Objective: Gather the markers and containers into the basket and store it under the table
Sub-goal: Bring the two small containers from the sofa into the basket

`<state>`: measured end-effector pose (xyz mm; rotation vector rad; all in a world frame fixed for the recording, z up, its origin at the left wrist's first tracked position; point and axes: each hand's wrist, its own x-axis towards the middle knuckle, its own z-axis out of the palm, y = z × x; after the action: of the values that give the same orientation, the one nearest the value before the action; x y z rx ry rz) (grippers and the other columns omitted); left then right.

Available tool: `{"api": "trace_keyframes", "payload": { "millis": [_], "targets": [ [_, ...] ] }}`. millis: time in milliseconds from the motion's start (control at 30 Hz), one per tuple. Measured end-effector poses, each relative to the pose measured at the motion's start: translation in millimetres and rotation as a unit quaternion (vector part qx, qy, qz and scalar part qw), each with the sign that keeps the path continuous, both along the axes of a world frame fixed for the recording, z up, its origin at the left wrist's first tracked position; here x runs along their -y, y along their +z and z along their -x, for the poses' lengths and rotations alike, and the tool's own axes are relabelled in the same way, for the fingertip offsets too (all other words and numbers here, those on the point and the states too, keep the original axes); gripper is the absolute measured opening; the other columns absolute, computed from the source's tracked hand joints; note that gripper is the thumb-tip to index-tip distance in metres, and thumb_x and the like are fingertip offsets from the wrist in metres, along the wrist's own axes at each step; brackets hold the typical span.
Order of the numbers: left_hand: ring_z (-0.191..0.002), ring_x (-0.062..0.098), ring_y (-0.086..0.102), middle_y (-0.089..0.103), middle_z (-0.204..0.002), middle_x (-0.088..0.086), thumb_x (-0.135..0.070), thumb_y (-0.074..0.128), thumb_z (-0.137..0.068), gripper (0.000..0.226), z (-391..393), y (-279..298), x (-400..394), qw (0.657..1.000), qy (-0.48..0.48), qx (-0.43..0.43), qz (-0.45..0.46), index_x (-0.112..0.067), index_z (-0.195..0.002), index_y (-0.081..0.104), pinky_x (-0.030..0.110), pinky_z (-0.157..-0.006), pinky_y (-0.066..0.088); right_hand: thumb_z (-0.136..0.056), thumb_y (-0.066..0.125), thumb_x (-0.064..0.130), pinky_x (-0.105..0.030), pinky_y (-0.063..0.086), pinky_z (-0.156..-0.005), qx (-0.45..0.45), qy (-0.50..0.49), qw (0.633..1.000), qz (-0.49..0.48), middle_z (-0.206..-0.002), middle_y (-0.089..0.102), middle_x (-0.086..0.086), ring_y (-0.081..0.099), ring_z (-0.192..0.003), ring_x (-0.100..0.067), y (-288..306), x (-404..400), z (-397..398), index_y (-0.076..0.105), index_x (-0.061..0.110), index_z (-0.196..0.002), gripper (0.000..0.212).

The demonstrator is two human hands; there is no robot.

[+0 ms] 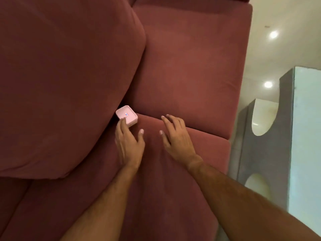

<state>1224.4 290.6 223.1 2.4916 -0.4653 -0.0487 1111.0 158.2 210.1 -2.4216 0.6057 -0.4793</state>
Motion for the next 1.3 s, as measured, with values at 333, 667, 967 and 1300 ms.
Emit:
{"api": "trace_keyframes", "payload": {
  "millis": [333,667,967,1300],
  "targets": [
    [-0.139,0.030,0.048,0.054,-0.148,0.016,-0.017,0.064,-0.095,0.053,-76.2,-35.3,9.1,0.976,0.109,-0.121,0.142,-0.002,-0.145,0.050,0.039,-0.119,0.033,-0.102,0.057,0.018,-0.034,0.028,-0.123,-0.029,0.036,0.984,-0.174,-0.157,0.041,-0.016,0.039,-0.145,-0.029,-24.5,-36.3,-130.3,0.038,0.004,-0.155,0.058],
    [-0.128,0.022,0.060,0.062,-0.142,0.005,-0.024,0.053,-0.084,0.065,-58.1,-45.8,35.9,0.946,0.119,-0.198,0.229,-0.014,-0.147,0.050,0.047,-0.110,0.047,-0.101,0.055,0.008,-0.029,0.036,-0.110,-0.009,0.015,0.985,-0.173,-0.143,0.053,-0.019,0.051,-0.127,-0.032,-42.5,-33.5,-116.3,0.048,-0.002,-0.147,0.048],
    [-0.130,0.019,0.059,0.061,-0.143,0.003,-0.020,0.052,-0.086,0.063,39.1,-32.5,92.0,0.935,0.063,-0.252,0.242,-0.015,-0.149,0.049,0.046,-0.110,0.048,-0.102,0.052,0.012,-0.027,0.036,-0.114,0.028,-0.085,0.980,-0.178,-0.147,0.052,-0.015,0.049,-0.133,-0.027,-36.6,7.0,-12.8,0.049,0.003,-0.148,0.047],
    [-0.128,0.018,0.061,0.063,-0.140,0.000,-0.020,0.050,-0.083,0.064,187.5,-19.1,152.1,0.927,-0.041,-0.299,0.224,-0.020,-0.147,0.051,0.047,-0.108,0.050,-0.103,0.054,0.013,-0.013,0.030,-0.115,0.059,-0.220,0.956,-0.185,-0.148,0.051,-0.014,0.046,-0.135,-0.021,-28.9,48.0,144.0,0.049,0.003,-0.149,0.047]
  ]
}}
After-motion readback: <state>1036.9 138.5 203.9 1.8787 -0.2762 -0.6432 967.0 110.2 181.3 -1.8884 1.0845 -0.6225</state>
